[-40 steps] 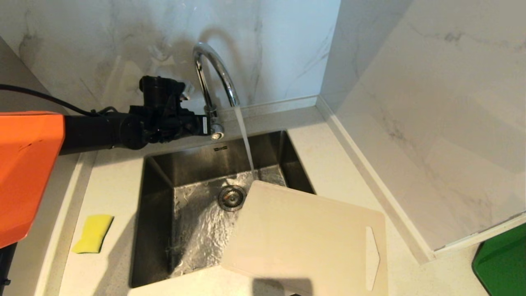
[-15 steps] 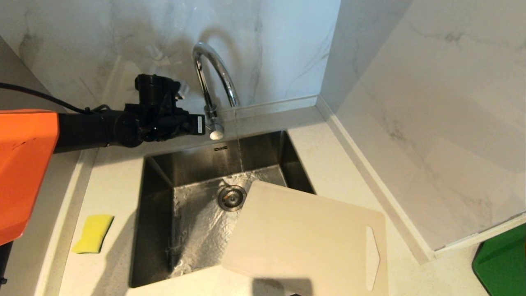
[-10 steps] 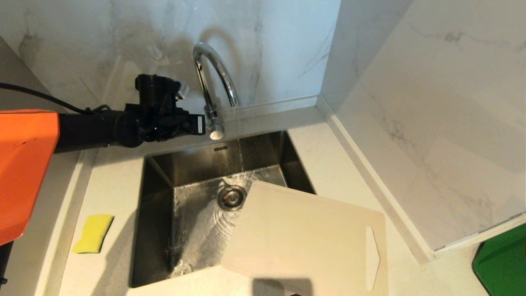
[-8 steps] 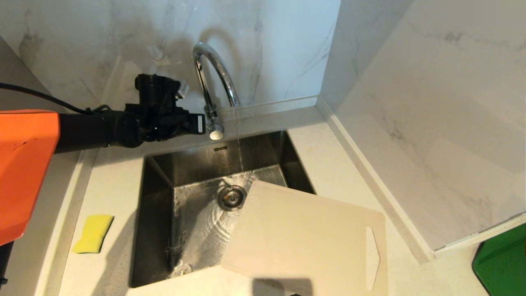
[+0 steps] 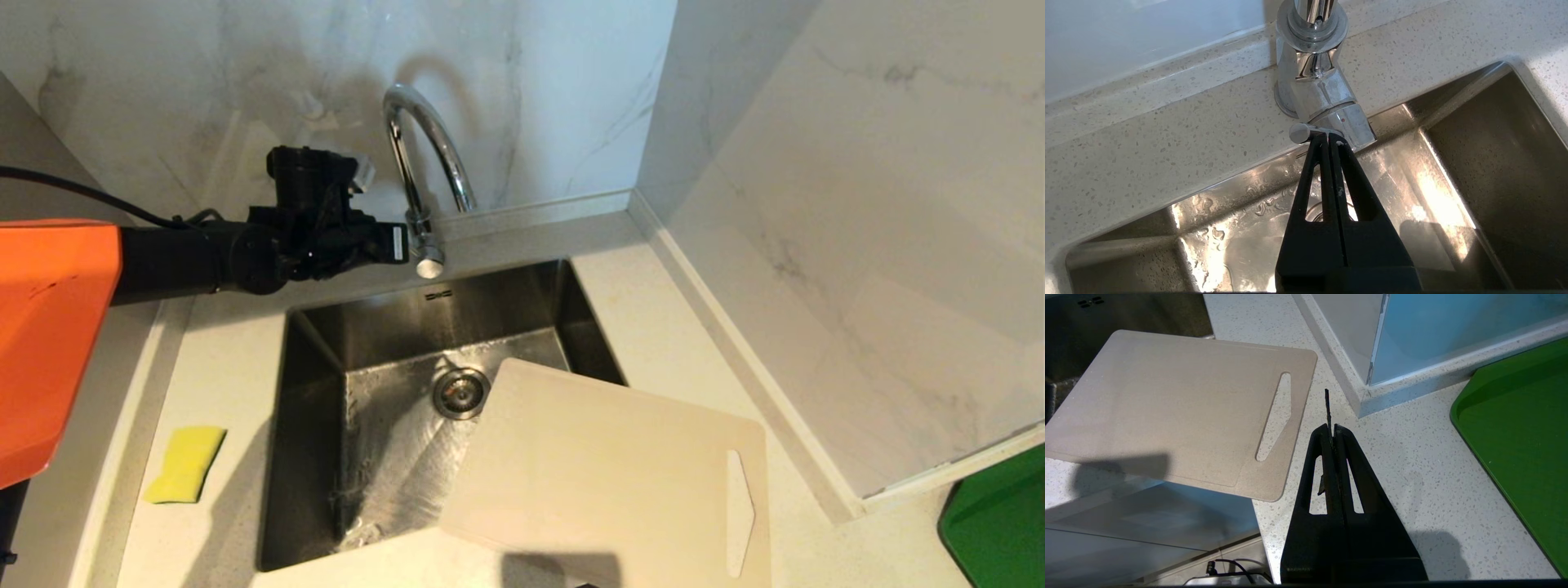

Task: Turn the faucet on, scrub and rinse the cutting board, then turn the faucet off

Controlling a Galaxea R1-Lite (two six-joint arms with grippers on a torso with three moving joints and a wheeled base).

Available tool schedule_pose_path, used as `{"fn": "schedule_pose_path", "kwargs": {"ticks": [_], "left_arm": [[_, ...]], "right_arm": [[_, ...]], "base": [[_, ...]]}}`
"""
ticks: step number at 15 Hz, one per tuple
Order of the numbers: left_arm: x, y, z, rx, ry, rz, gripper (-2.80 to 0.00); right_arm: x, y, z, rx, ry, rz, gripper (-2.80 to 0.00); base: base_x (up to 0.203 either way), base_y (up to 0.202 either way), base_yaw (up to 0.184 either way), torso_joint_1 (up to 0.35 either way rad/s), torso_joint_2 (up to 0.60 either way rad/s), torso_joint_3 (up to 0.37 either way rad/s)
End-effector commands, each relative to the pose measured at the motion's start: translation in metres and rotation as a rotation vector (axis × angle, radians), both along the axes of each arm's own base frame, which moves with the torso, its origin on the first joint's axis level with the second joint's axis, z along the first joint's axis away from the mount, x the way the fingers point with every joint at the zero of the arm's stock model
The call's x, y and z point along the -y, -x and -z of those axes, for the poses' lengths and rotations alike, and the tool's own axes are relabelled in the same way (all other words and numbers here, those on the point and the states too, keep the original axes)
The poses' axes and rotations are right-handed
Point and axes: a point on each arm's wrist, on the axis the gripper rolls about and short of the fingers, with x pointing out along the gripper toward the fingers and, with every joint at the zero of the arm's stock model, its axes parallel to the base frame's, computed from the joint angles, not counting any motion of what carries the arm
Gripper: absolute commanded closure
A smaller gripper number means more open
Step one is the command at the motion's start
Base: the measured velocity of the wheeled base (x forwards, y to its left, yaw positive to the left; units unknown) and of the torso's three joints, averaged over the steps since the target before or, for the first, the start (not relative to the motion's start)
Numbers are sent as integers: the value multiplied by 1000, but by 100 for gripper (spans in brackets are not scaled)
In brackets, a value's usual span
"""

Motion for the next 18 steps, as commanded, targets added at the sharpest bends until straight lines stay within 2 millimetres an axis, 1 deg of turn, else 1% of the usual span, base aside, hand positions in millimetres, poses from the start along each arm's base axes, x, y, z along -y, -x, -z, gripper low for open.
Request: {"fn": "schedule_pose_path", "kwargs": {"ticks": [1,2,4,5,8,11,14,15,16,18], "left_arm": [[0,0,1,-2,0,-1,0],[0,1,0,-9,-2,-1,0],[-3,10,-10,-34,-6,6,0],[-6,19,-15,-88,-23,9,0],[-17,56,-39,-229,-55,36,0],[-25,80,-41,-289,-70,44,0],[-35,108,-52,-295,-68,41,0],[-41,118,-58,-289,-65,35,0],[-48,127,-60,-294,-63,31,0],[-62,147,-57,-334,-59,29,0]], "right_arm": [[0,0,0,2,0,1,0],[0,0,0,2,0,1,0],[0,0,0,2,0,1,0],[0,0,0,2,0,2,0],[0,0,0,2,0,1,0],[0,0,0,2,0,1,0],[0,0,0,2,0,1,0],[0,0,0,2,0,1,0],[0,0,0,3,0,1,0],[0,0,0,2,0,1,0]], "base": [[0,0,0,0,0,0],[0,0,0,0,0,0],[0,0,0,0,0,0],[0,0,0,0,0,0],[0,0,0,0,0,0],[0,0,0,0,0,0],[0,0,0,0,0,0],[0,0,0,0,0,0],[0,0,0,0,0,0],[0,0,0,0,0,0]]}}
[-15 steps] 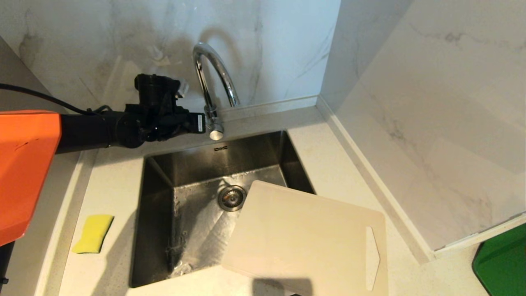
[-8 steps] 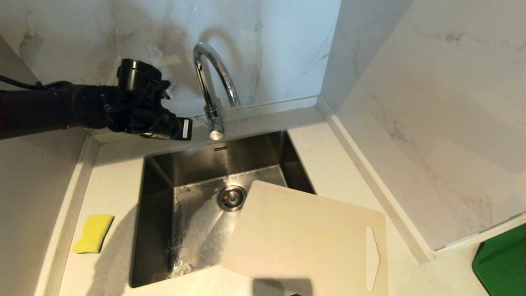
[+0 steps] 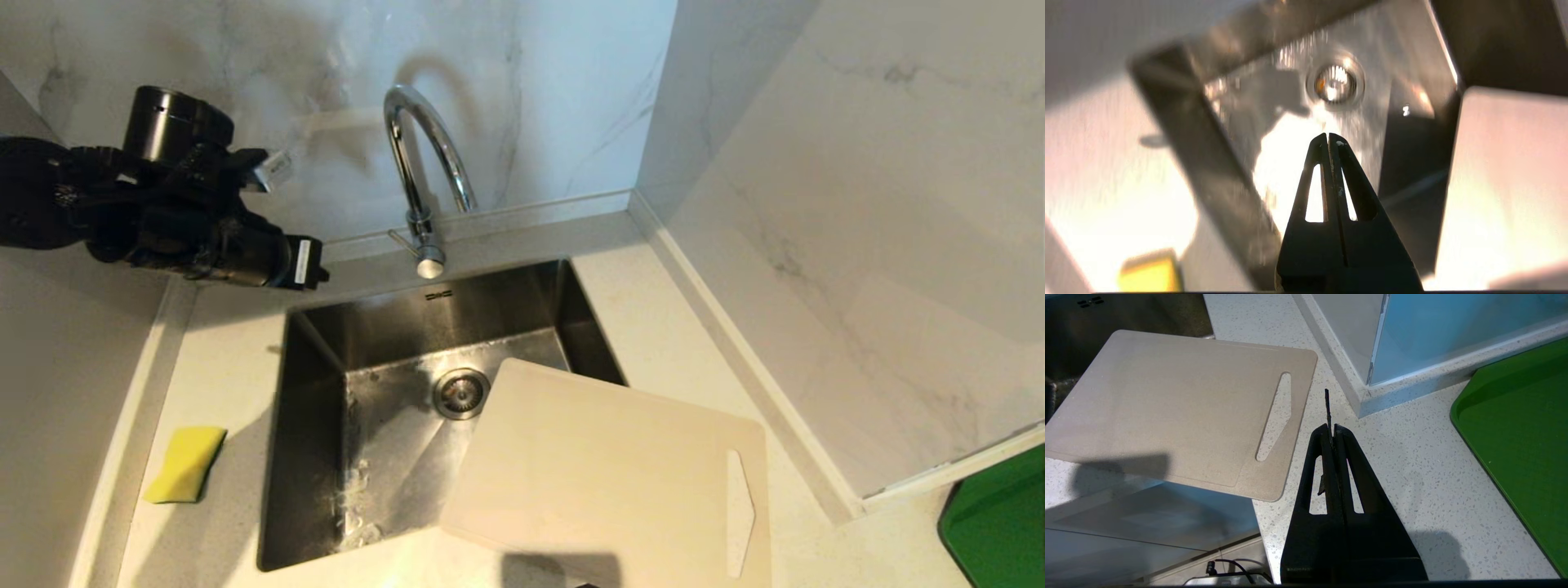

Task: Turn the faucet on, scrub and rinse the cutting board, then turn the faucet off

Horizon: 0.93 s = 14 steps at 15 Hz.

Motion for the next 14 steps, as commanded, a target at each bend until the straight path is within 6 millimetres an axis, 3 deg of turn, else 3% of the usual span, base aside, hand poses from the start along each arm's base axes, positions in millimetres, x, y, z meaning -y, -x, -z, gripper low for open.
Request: {"fn": "schedule_pose_path", "kwargs": {"ticks": [1,5,11,14], "left_arm": [[-20,37,-10,-10,14,-5,0],[-35,84,-2,-53,10,-6,0],[-43,93,6,-19,-26,-84,0],[-51,130,16,-6,-30,-86,0]], "right_arm": [[0,0,0,2,0,0,0],[0,0,0,2,0,0,0],[0,0,0,2,0,1,0],[0,0,0,2,0,0,0]], "base": [[0,0,0,0,0,0],[0,0,0,0,0,0],[0,0,0,0,0,0],[0,0,0,0,0,0]]}}
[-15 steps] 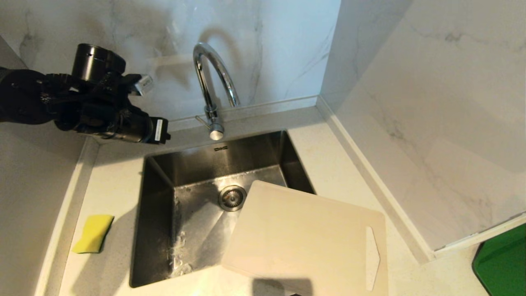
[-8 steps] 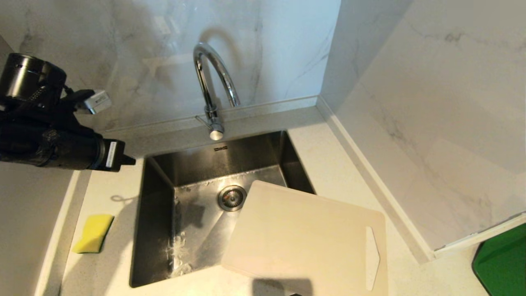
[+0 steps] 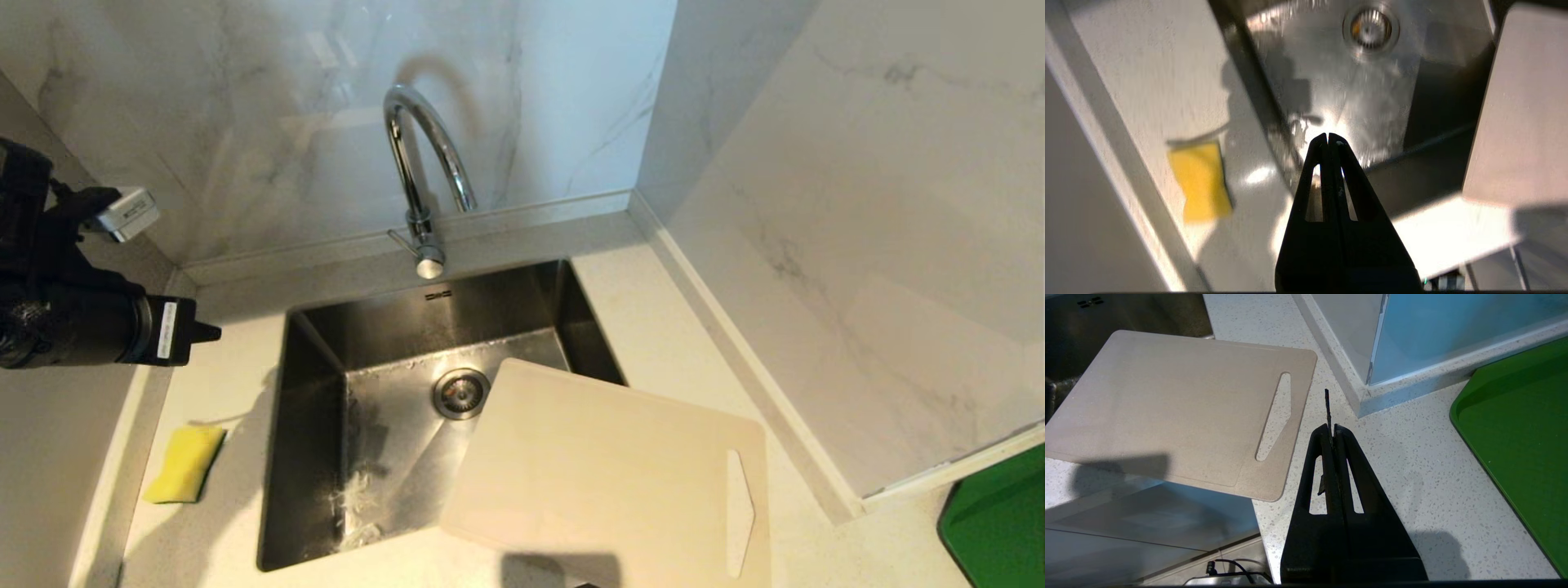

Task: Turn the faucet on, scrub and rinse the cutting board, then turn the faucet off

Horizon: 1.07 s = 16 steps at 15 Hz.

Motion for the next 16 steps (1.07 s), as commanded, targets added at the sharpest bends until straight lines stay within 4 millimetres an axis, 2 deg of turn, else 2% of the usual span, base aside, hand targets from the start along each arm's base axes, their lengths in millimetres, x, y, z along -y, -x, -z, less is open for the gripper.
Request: {"fn": "schedule_pose_path", "kwargs": {"ticks": [1,4,8,11,16], "left_arm": [[-10,42,11,-5,-11,6,0],[-27,82,39,-31,-26,-21,0],[-52,110,51,-4,-81,5,0],[-52,132,67,1,-90,2,0],[-51,194,118,148,-97,-5,0]], "right_arm": [[0,0,0,2,0,0,0],[0,0,0,2,0,0,0],[0,0,0,2,0,0,0],[0,0,0,2,0,0,0],[0,0,0,2,0,1,0]], "base": [[0,0,0,0,0,0],[0,0,0,0,0,0],[0,0,0,0,0,0],[0,0,0,0,0,0],[0,0,0,0,0,0]]}}
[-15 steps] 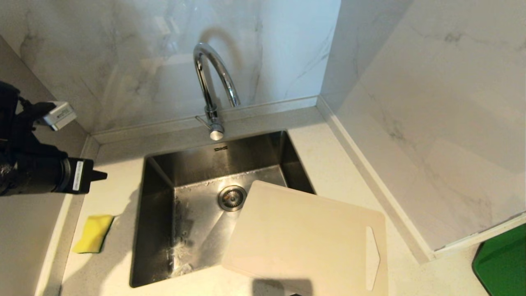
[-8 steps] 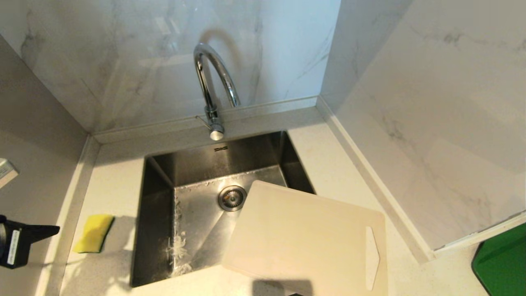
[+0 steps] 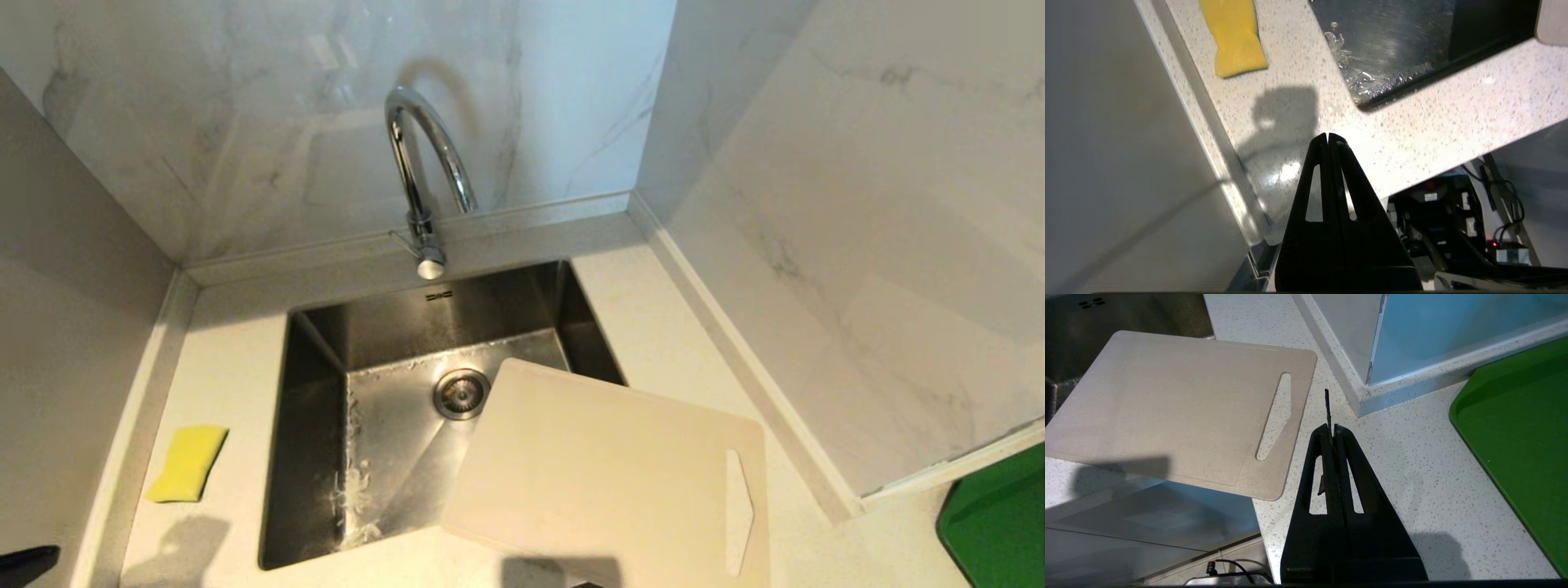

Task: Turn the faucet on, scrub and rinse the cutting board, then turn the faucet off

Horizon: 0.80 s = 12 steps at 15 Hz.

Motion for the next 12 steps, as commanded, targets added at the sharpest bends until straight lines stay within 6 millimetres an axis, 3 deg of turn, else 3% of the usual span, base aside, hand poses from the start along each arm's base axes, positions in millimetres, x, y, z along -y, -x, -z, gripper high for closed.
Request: {"fn": "schedule_pose_path", "kwargs": {"ticks": [1,6,12], "left_arm": [[1,37,26,101,-2,1,0],[1,70,66,179,9,-5,0],[1,84,76,257,12,-11,0]], "right_arm": [[0,0,0,2,0,1,0],[0,0,0,2,0,0,0],[0,0,0,2,0,0,0]], "base": [[0,0,0,0,0,0],[0,0,0,0,0,0],[0,0,0,0,0,0]]}}
